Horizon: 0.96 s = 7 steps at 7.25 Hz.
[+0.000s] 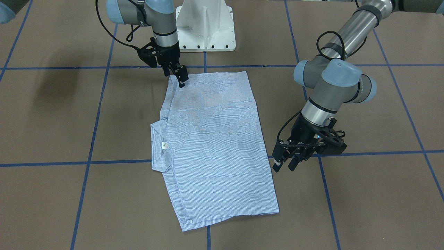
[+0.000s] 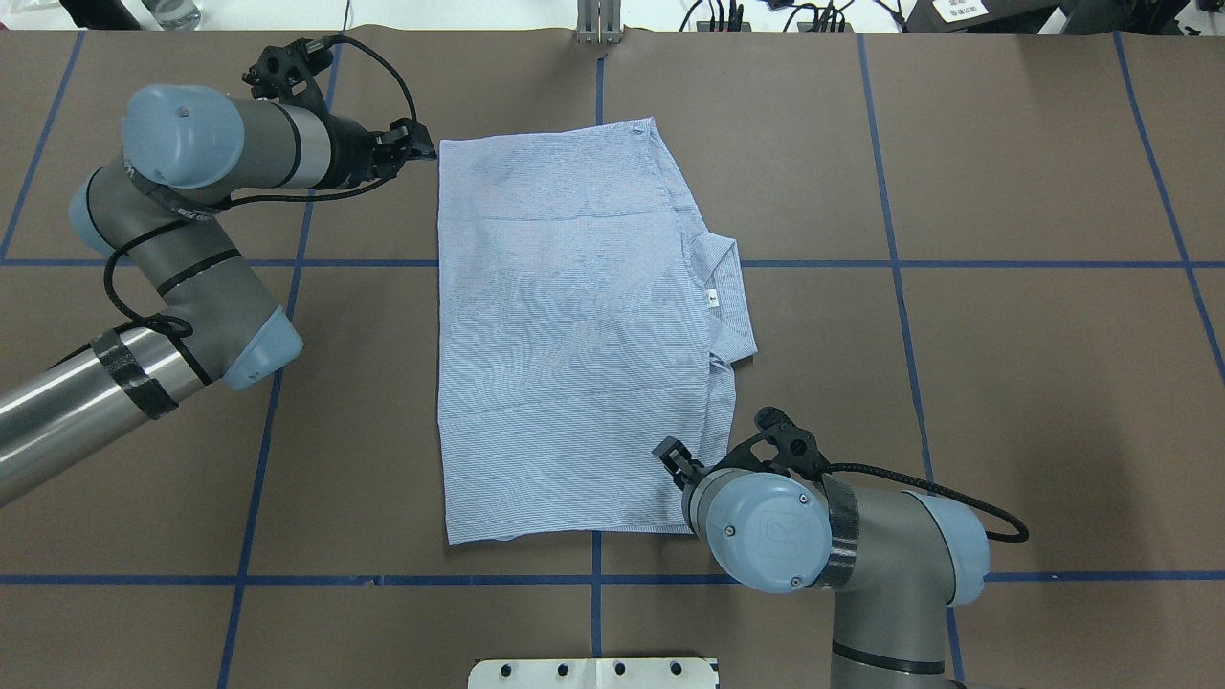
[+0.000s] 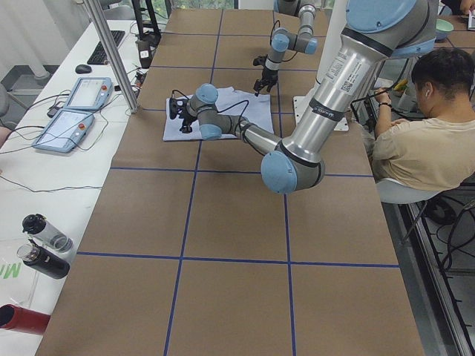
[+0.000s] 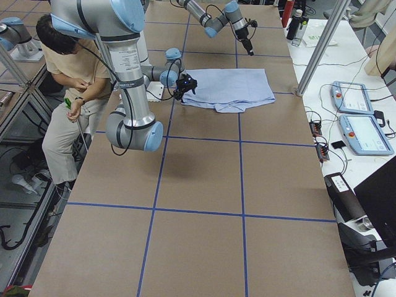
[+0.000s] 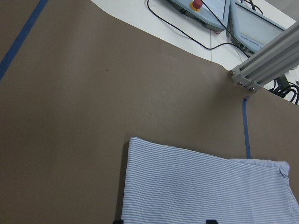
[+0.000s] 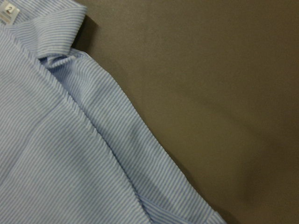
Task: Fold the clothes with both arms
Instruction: 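Move both grippers to the shirt edge nearest the robot and grasp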
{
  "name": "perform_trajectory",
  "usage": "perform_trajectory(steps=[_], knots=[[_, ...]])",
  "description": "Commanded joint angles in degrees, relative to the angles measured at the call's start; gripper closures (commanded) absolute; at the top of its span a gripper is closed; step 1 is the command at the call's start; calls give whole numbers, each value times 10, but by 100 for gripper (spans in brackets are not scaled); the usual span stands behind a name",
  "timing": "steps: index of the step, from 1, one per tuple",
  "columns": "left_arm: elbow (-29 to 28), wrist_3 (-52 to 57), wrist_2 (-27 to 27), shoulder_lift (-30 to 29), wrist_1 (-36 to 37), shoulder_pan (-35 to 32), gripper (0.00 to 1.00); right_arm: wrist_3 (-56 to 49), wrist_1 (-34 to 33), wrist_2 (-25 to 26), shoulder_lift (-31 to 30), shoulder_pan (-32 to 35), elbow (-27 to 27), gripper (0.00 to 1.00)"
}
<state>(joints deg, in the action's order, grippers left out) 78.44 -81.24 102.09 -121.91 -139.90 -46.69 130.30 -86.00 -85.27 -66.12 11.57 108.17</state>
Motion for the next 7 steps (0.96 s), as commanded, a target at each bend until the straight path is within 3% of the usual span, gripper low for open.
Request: perform_trajectory(steps=[1, 2, 3, 4, 5, 7], knots=[[0, -1, 0, 1, 0, 0, 34, 1, -2, -2, -4, -9, -2, 2], [0, -1, 0, 1, 0, 0, 34, 5, -2, -2, -3, -14, -3, 4], [0, -1, 0, 1, 0, 0, 34, 6, -2, -2, -4, -15, -3, 13], [0, -1, 0, 1, 0, 0, 34, 14, -2, -2, -3, -15, -2, 49], [0, -2, 0, 1, 0, 0, 34, 28, -2, -1, -5, -16, -2, 58], [0, -20, 0, 1, 0, 0, 35, 29, -2, -3, -4, -16, 5, 100]])
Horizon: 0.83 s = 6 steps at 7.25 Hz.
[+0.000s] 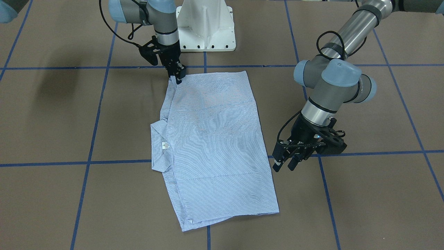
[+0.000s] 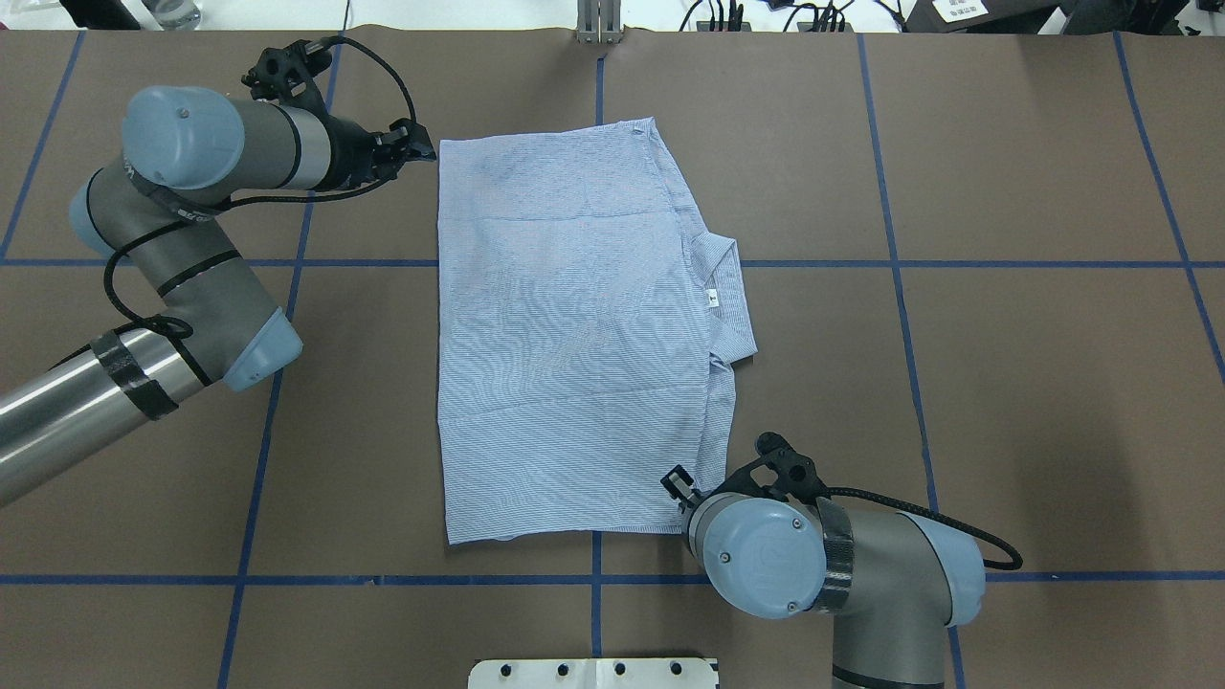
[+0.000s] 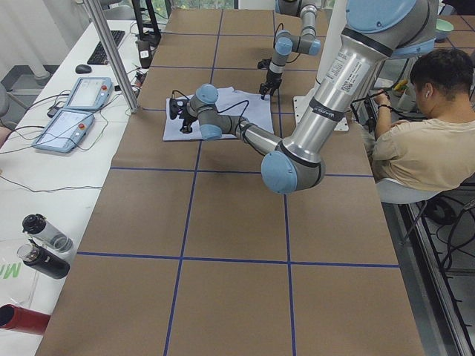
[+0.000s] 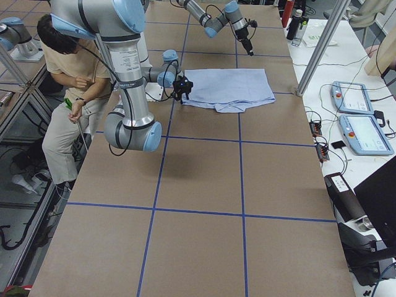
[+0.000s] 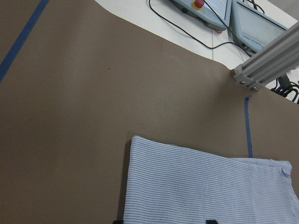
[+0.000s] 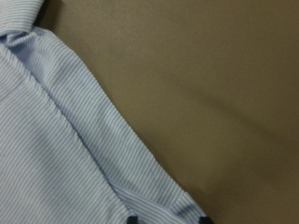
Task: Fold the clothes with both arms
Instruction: 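Move both grippers to the shirt edge nearest the robot and grasp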
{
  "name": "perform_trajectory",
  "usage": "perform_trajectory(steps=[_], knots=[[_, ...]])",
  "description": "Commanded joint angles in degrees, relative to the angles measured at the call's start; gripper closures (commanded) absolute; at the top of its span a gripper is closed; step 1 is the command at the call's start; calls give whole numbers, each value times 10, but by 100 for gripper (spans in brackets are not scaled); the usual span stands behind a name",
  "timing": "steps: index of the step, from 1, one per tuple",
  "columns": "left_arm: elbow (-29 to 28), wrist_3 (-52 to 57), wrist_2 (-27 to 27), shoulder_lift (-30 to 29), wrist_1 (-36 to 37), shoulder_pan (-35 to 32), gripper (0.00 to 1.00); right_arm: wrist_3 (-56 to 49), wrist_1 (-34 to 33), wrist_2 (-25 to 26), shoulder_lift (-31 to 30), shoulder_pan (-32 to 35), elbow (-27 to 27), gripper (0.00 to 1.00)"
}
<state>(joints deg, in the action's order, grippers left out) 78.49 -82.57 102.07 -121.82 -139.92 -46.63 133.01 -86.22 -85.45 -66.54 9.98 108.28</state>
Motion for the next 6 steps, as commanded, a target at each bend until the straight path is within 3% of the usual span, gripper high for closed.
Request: perform_trajectory(steps=[1, 4, 5, 6], knots=[[1, -7, 0, 0, 0, 0, 35, 2, 0, -2, 0, 0, 4, 100], [5, -35, 0, 0, 0, 0, 35, 2, 0, -3, 0, 1, 18, 100], [21, -76, 1, 5, 0, 3, 35, 3, -2, -3, -4, 3, 32, 100], [79, -117, 0, 51, -1, 31, 35, 7, -18, -3, -11, 1, 46, 100]])
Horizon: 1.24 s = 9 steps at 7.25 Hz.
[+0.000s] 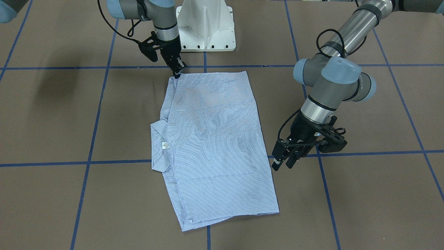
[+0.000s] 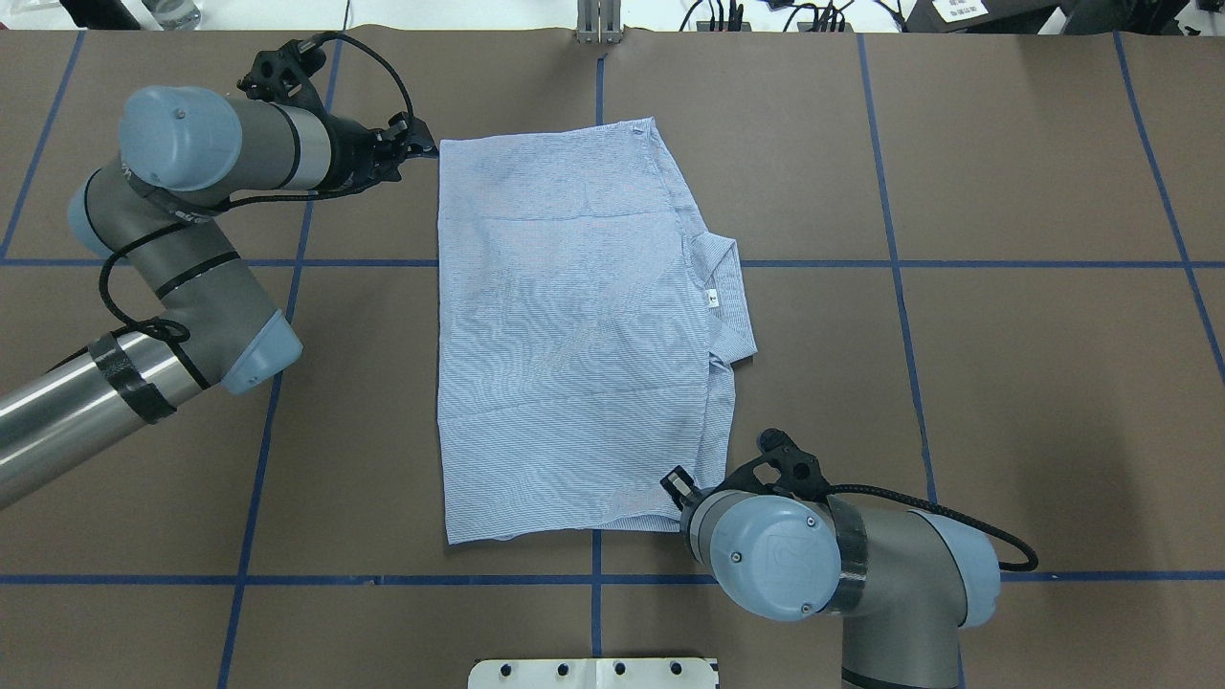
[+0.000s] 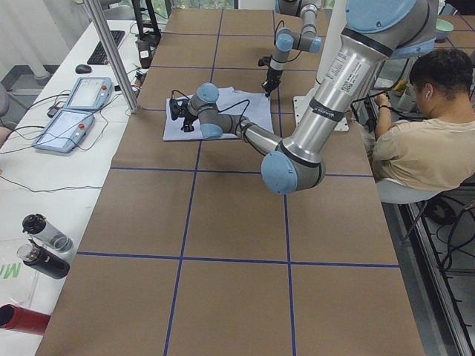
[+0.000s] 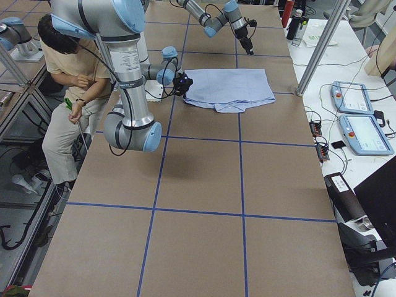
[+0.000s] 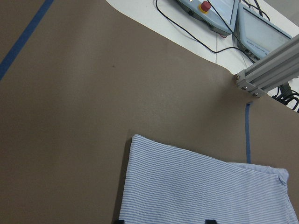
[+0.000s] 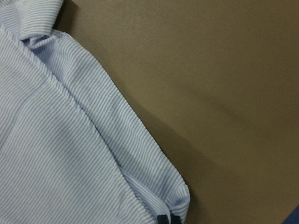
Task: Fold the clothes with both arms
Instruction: 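Move both grippers to the shirt edge nearest the robot and grasp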
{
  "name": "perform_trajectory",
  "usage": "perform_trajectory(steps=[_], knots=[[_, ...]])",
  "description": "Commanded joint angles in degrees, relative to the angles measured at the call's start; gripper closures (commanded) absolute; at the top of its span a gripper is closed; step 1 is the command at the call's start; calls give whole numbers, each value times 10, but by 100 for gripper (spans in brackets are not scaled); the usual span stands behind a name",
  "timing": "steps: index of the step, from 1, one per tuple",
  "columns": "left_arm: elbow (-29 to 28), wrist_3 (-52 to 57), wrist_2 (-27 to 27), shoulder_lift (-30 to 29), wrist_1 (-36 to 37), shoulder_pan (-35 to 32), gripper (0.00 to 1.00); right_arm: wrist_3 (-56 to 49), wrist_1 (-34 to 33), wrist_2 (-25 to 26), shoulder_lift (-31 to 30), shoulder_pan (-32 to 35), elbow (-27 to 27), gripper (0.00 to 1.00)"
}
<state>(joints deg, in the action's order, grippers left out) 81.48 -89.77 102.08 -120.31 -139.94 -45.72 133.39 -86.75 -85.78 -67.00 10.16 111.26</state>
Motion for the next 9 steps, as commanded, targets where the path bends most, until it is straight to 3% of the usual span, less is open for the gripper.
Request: perform_trajectory(steps=[1, 3, 5, 6, 8, 9], knots=[[131, -87, 0, 89, 0, 41, 34, 16, -26, -1, -7, -11, 20, 100], [232, -234, -11, 167, -1, 129, 34, 17, -27, -6, -13, -18, 43, 100], [270, -351, -131, 210, 0, 261, 35, 19, -29, -9, -26, -20, 55, 100], [278, -387, -137, 232, 0, 301, 35, 19, -29, -9, -26, -21, 55, 100], [279, -417, -210, 246, 15, 394, 37, 19, -28, -10, -24, -22, 56, 100], [279, -422, -213, 243, 25, 404, 39, 19, -29, -10, -24, -22, 60, 100]])
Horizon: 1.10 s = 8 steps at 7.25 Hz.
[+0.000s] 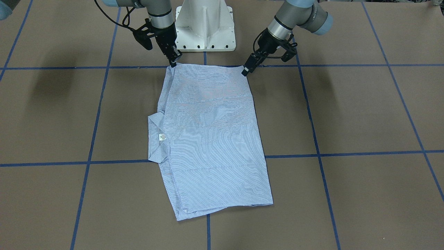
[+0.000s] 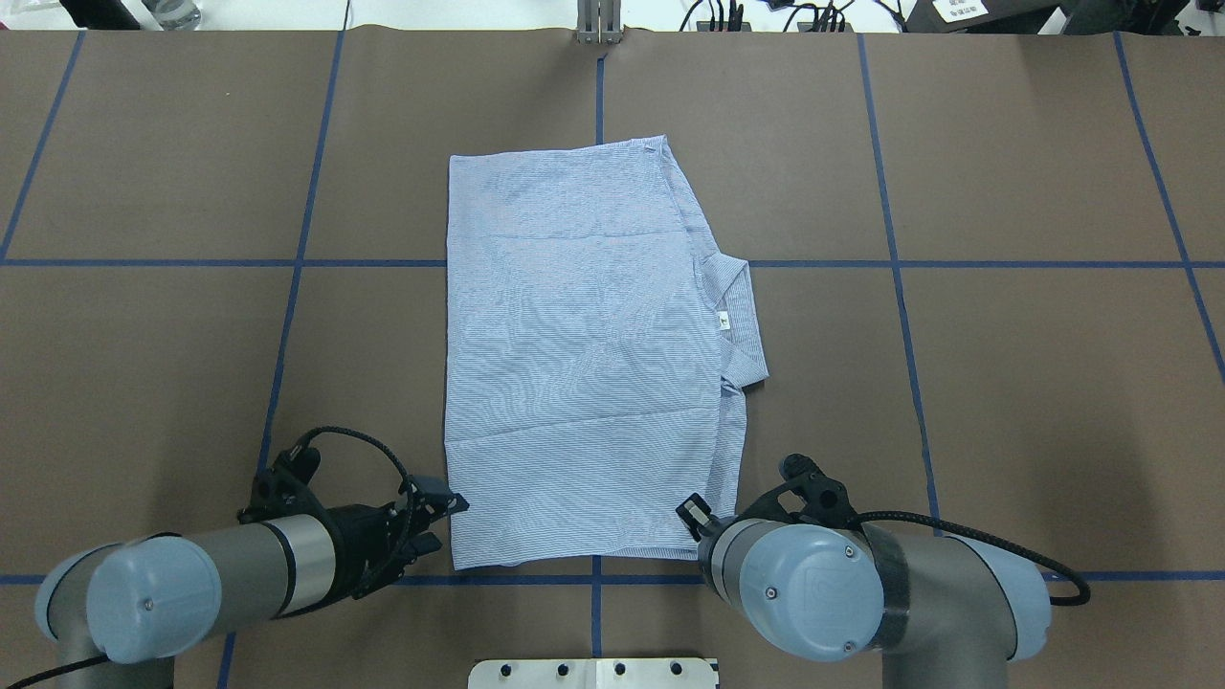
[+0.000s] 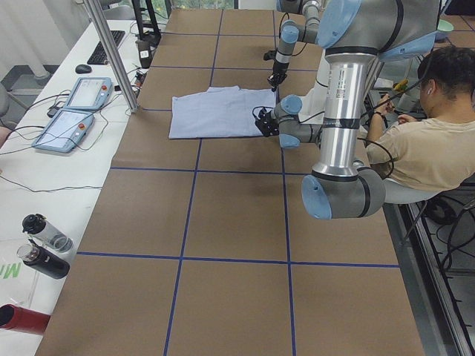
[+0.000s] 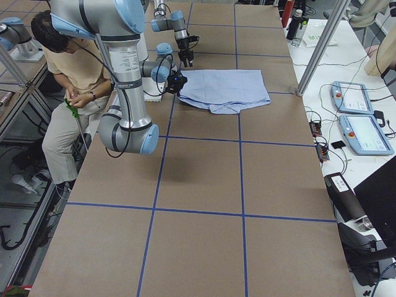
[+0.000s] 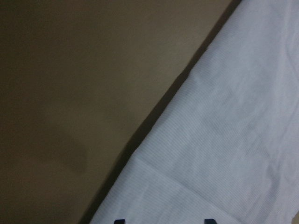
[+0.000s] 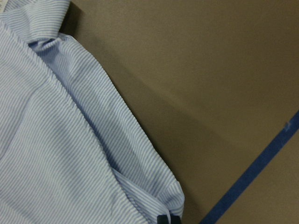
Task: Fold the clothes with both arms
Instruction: 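Move both grippers to the shirt edge nearest the robot and grasp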
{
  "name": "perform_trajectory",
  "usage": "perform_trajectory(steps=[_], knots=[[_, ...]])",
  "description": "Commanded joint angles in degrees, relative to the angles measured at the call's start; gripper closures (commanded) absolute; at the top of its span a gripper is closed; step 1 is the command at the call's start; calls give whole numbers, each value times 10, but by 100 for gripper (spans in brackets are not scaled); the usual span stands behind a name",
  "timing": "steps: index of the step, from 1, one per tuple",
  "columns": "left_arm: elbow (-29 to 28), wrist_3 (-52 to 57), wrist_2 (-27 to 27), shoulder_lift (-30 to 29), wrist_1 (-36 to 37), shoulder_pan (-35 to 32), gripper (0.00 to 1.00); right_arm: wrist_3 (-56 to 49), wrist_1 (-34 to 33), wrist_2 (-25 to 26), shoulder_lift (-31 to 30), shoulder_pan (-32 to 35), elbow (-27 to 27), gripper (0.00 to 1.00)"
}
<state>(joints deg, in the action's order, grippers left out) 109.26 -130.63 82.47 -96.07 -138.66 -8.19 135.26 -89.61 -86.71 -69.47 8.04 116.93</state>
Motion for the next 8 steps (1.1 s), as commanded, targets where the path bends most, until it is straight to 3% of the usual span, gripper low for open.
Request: perform_trajectory(steps=[1, 8], knots=[[1, -16, -21, 0, 12, 31, 41, 0, 0, 0, 0, 0, 6, 100], [-4, -17, -38, -3, 13, 33, 50, 0, 0, 0, 0, 0, 8, 100]])
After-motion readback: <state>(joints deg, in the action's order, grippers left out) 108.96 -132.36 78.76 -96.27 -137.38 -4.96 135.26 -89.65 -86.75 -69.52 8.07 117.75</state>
